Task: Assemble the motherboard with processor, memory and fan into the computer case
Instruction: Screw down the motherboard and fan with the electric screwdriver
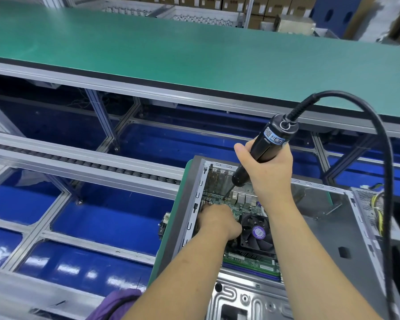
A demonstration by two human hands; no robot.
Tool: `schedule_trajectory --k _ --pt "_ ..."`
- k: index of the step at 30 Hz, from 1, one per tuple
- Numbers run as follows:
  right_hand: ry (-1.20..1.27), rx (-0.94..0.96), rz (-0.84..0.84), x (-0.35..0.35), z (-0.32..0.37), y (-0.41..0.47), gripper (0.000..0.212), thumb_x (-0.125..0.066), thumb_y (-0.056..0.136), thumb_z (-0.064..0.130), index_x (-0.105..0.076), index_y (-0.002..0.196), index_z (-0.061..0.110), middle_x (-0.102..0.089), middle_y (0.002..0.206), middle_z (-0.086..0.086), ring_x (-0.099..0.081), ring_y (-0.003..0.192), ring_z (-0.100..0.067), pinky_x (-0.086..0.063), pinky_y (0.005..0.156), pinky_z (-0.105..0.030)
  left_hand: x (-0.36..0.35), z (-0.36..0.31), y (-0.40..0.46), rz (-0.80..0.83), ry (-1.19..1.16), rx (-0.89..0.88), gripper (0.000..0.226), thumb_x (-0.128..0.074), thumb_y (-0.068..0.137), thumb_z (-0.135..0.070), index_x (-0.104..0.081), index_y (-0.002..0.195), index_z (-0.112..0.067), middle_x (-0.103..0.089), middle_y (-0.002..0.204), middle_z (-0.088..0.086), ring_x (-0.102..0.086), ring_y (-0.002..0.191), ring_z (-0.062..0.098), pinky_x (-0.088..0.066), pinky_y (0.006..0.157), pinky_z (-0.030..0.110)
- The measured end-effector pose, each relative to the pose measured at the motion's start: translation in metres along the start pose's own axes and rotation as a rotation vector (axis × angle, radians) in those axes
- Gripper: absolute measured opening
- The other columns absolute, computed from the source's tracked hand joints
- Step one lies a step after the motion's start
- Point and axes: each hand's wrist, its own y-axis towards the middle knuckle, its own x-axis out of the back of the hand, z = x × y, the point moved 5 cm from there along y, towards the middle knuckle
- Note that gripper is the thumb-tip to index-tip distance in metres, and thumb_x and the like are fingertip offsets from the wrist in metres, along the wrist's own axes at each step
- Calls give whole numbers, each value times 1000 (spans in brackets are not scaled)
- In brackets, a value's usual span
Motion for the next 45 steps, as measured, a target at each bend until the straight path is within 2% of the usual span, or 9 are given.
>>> schedule_trajectory --k 10,14,21,25,30,34,38,42,45 --pt "-16 -25 10 -1 -2 -1 38 -80 74 38 -56 89 13 -64 71 15 -58 64 4 -47 65 -7 1 0 0 -9 0 0 29 -56 87 -33 -61 103 -10 -66 106 12 -58 103 29 -52 79 36" --pt "-10 -28 6 0 2 -2 36 -80 73 39 -56 87 16 -64 71 16 -58 64 4 -47 66 -7 1 0 1 -26 9 9 24 -56 87 -31 -59 99 -11 -66 105 11 -58 100 28 -49 72 34" --pt "47 -16 -97 25 25 3 55 -80 70 44 -60 94 -1 -69 74 10 -65 70 -7 -52 71 -18 19 8 2 -301 -213 114 8 -65 89 -10 -65 97 -9 -63 97 9 -64 84 23 -46 57 29" --pt "90 -31 -159 44 42 1 21 -81 70 43 -65 82 37 -69 78 4 -68 81 -30 -58 84 -47 19 14 5 -317 -652 124 22 -66 91 -8 -59 111 -10 -66 102 8 -62 86 19 -46 69 26" --pt "211 -6 -177 56 61 -4 17 -82 72 37 -66 75 41 -66 75 1 -62 75 -28 -56 82 -52 21 14 2 -322 -783 55 29 -66 91 -4 -61 119 -12 -66 94 2 -61 82 13 -43 65 20" --pt "249 6 -172 61 70 -9 17 -81 74 35 -66 74 40 -66 72 4 -62 72 -25 -56 78 -46 26 9 -2 -368 -728 -8 16 -72 88 -9 -70 104 -10 -63 85 -4 -60 79 12 -44 69 19" --pt "267 0 -176 67 74 -11 17 -81 74 35 -66 74 41 -66 74 2 -63 72 -23 -57 76 -42 29 8 -4 -410 -663 -20 10 -73 89 -14 -73 99 -12 -66 83 -5 -56 71 2 -40 58 14" --pt "255 11 -179 69 79 -11 16 -81 74 36 -65 75 39 -66 75 -1 -63 72 -23 -56 75 -39 29 9 -4 -414 -605 -6 10 -72 90 -17 -72 98 -12 -66 84 -3 -59 72 9 -46 66 20" --pt "243 9 -174 68 78 -11 16 -81 74 37 -66 76 41 -66 77 0 -63 74 -25 -57 77 -43 29 6 -5 -428 -544 -35 7 -72 90 -22 -71 93 -16 -62 76 -9 -55 66 2 -40 56 15"
